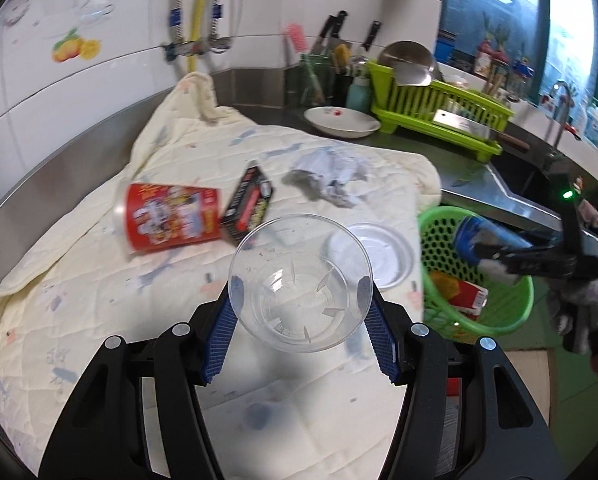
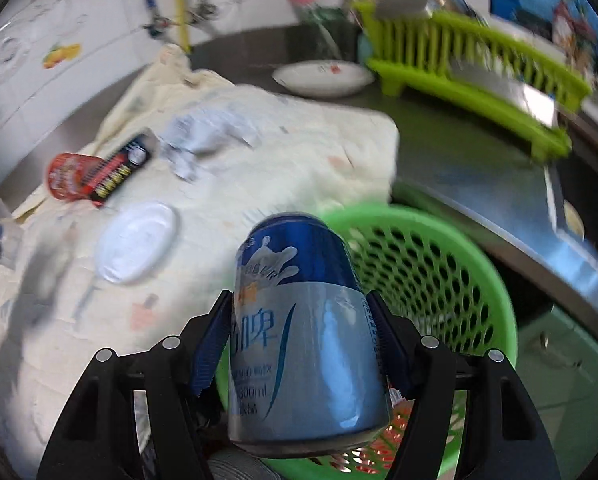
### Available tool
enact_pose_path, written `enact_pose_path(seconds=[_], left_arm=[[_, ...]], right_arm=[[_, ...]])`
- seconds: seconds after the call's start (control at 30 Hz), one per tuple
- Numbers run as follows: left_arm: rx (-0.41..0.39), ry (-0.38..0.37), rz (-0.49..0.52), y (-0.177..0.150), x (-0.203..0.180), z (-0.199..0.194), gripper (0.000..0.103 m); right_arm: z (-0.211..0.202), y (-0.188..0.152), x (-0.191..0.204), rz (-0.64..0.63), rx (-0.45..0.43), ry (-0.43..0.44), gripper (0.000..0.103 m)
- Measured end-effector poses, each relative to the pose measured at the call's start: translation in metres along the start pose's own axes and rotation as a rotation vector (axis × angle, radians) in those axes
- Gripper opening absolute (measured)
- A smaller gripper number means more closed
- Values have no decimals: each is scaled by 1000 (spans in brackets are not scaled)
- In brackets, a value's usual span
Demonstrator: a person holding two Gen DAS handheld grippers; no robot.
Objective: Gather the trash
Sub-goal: 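Carry the blue can into the green basket and open the right tool, then carry the clear plastic cup into the green basket and open the left tool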
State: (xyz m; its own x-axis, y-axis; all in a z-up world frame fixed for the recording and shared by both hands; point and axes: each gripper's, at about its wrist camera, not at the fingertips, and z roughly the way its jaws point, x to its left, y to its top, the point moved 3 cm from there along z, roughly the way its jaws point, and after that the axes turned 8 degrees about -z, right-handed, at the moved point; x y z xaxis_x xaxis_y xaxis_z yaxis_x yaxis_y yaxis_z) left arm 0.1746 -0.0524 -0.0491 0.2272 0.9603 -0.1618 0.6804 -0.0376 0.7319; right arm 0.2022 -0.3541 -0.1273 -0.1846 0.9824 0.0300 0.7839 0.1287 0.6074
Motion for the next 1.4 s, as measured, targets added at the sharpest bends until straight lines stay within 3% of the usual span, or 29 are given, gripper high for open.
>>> enact_pose_path(seconds=[0.23,0.4,0.67,0.97,1.4], left_arm=[[15,-29,40,3,-32,12,59],[34,-41,58,0,-45,20,59],[63,-91,96,-5,-77,35,59],[114,-183,166,-15,-143,62,59],[258,-300,172,-39,-226,122,60]], right_arm=[[30,-16,-22,71,30,15,63],[26,-19,-29,95,12,21,63],[-7,-28,-34,94,-41,-9,63],[-57,-54,-54,124,-106,-82,64],[-91,-95,-94,205,-144,-121,66]])
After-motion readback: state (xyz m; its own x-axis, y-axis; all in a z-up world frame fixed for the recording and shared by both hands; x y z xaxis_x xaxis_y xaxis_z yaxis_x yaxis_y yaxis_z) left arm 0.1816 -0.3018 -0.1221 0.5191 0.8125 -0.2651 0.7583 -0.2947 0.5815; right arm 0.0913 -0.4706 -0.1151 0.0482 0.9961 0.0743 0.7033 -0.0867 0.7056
